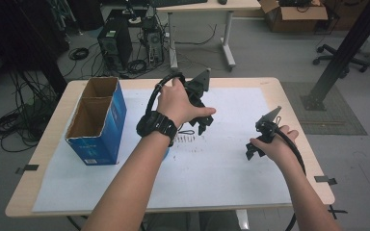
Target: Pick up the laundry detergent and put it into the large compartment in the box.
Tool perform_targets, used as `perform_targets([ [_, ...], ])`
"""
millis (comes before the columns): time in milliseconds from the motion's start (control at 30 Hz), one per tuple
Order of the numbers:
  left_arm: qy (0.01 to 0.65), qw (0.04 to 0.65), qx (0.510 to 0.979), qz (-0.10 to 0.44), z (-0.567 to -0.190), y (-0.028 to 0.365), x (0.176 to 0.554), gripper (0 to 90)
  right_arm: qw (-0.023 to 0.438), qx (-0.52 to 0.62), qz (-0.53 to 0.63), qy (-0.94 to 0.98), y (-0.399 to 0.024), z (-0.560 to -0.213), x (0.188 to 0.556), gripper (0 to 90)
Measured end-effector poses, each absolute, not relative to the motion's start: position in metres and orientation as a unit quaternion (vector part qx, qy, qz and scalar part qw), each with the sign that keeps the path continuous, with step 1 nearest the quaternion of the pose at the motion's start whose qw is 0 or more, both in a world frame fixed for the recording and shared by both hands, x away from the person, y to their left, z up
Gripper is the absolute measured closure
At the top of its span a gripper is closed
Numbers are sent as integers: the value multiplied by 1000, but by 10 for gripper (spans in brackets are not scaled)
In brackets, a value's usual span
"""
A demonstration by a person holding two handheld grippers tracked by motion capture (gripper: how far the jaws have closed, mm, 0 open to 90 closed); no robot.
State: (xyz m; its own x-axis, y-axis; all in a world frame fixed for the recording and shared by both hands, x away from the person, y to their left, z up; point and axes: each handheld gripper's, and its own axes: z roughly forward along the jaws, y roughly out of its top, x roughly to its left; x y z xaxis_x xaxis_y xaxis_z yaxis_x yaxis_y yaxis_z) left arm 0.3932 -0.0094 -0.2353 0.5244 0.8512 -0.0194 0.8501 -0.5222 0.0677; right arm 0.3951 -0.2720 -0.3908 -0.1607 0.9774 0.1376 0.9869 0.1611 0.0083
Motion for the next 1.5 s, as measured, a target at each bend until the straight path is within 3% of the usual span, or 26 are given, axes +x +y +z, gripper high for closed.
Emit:
perform_targets([
  [733, 483, 45, 875, 11, -217, -4, 396, 51, 47, -640, -57, -765, -271, -385, 390, 66],
  [1500, 516, 44, 855, 31, -187, 58, 401, 46, 48, -642, -63, -762, -273, -383, 391, 66],
])
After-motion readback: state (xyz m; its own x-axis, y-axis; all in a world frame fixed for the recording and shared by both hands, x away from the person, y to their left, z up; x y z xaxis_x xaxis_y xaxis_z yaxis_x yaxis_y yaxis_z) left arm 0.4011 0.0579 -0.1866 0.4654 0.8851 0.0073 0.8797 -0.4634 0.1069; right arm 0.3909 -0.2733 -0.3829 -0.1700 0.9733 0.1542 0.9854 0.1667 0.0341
